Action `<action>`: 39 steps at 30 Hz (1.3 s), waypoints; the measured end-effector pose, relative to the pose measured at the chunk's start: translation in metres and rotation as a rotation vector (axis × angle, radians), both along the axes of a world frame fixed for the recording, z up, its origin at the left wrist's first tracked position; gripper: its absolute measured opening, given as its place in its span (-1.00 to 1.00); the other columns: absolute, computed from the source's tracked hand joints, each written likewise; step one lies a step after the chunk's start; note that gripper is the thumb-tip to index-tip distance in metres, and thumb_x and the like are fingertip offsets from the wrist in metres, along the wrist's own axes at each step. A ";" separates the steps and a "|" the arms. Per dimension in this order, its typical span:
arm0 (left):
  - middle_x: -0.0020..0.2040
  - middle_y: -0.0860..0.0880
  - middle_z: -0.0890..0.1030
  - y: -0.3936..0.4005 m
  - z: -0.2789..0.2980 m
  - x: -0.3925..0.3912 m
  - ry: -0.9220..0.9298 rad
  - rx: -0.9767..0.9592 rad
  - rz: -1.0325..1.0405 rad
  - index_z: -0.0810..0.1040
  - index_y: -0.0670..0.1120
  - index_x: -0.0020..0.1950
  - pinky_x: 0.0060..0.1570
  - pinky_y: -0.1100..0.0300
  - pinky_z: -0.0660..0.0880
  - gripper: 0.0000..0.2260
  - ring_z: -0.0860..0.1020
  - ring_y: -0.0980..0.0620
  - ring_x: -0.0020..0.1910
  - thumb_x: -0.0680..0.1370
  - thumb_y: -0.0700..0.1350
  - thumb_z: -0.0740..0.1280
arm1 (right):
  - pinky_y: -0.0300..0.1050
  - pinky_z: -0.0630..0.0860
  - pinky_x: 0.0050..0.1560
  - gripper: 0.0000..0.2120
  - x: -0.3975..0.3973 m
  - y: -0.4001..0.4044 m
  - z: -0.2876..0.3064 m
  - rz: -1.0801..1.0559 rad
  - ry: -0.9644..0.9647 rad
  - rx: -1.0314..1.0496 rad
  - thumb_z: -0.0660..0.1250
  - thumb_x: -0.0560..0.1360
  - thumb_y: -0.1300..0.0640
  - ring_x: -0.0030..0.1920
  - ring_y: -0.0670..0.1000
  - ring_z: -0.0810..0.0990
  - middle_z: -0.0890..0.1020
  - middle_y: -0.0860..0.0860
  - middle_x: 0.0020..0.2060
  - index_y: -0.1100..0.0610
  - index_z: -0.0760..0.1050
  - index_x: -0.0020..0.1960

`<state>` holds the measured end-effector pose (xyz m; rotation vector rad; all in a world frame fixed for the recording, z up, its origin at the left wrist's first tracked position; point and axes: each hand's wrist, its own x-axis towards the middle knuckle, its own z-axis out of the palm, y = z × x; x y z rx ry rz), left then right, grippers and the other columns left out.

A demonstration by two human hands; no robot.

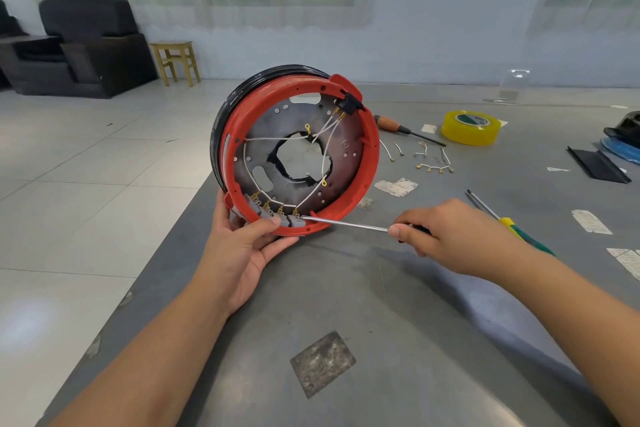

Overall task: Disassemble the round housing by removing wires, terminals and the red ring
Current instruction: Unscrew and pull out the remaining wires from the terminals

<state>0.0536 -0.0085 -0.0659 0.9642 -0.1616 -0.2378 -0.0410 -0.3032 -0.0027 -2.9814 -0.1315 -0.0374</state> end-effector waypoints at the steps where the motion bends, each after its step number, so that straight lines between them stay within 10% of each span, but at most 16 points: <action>1: 0.34 -0.35 0.56 -0.001 0.000 0.000 0.000 0.005 0.007 0.51 0.13 0.38 0.01 -0.22 0.66 -0.36 0.67 -0.42 0.12 0.50 -0.50 0.37 | 0.05 0.63 -0.10 -0.38 0.000 -0.001 0.002 0.008 -0.004 0.009 -0.11 0.50 -0.45 -0.23 -0.10 0.59 0.64 -0.10 -0.29 -0.16 0.58 0.14; 39: 0.32 -0.30 0.58 -0.007 0.004 -0.007 -0.012 0.024 0.046 0.49 0.06 0.40 0.03 -0.21 0.67 -0.39 0.68 -0.38 0.11 0.50 -0.50 0.36 | -0.07 0.60 -0.15 -0.42 -0.012 0.003 0.005 -0.031 0.061 0.215 0.02 0.50 -0.43 -0.34 -0.12 0.59 0.66 -0.13 -0.37 -0.03 0.62 -0.08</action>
